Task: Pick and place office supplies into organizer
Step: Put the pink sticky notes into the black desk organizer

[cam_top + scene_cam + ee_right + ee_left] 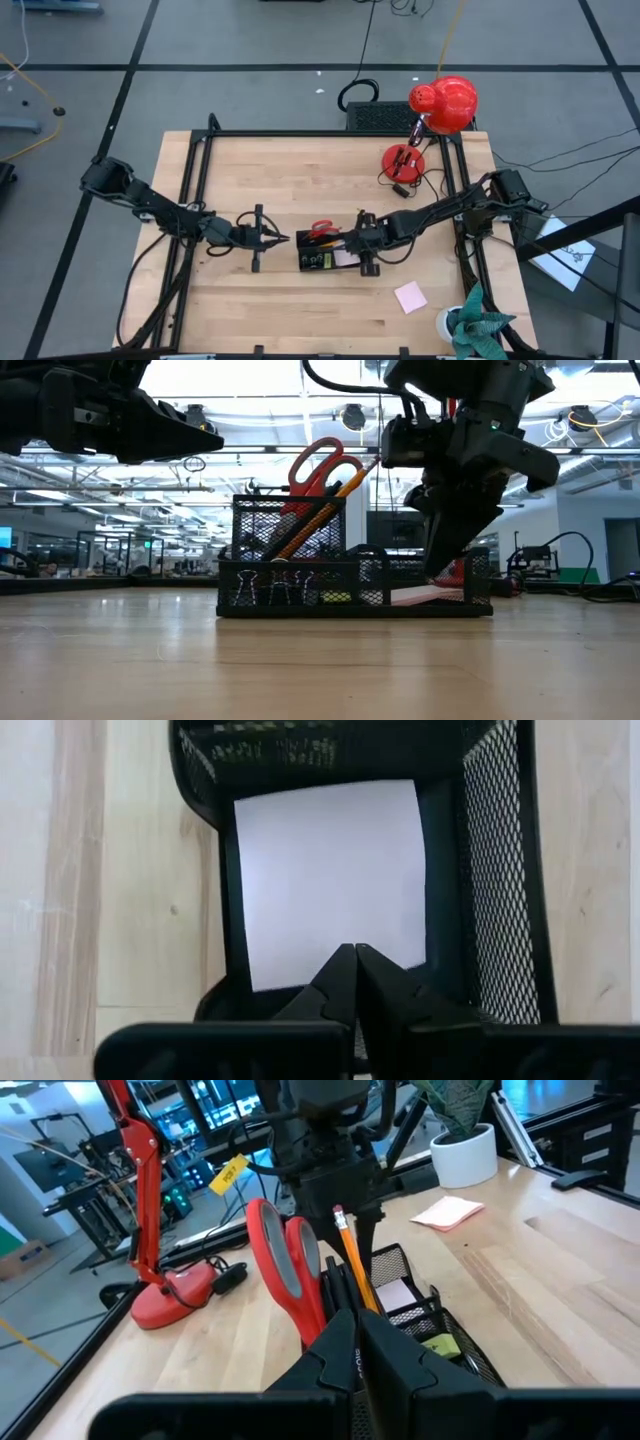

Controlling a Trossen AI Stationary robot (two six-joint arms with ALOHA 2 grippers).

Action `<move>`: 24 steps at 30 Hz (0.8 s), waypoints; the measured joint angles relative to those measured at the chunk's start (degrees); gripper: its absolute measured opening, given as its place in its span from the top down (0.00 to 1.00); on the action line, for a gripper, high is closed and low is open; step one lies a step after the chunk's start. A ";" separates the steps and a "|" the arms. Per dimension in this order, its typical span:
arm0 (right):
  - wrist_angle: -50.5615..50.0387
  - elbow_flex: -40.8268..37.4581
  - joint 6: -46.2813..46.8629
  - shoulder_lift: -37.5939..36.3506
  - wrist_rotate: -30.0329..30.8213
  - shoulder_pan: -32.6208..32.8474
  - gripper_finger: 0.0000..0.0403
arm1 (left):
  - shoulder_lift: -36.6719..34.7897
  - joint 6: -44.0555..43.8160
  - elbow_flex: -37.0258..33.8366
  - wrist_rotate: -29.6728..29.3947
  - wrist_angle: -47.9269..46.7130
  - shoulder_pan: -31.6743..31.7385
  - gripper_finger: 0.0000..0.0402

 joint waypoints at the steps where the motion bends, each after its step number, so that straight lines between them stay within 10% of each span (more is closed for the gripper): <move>1: 0.35 0.00 -0.12 0.16 0.00 0.00 1.00 | 0.00 0.00 0.00 0.00 0.13 0.00 0.94; 24: 5.62 0.09 -0.17 4.54 -1.33 0.02 1.00 | -0.02 0.15 0.00 -0.01 -0.07 0.00 0.94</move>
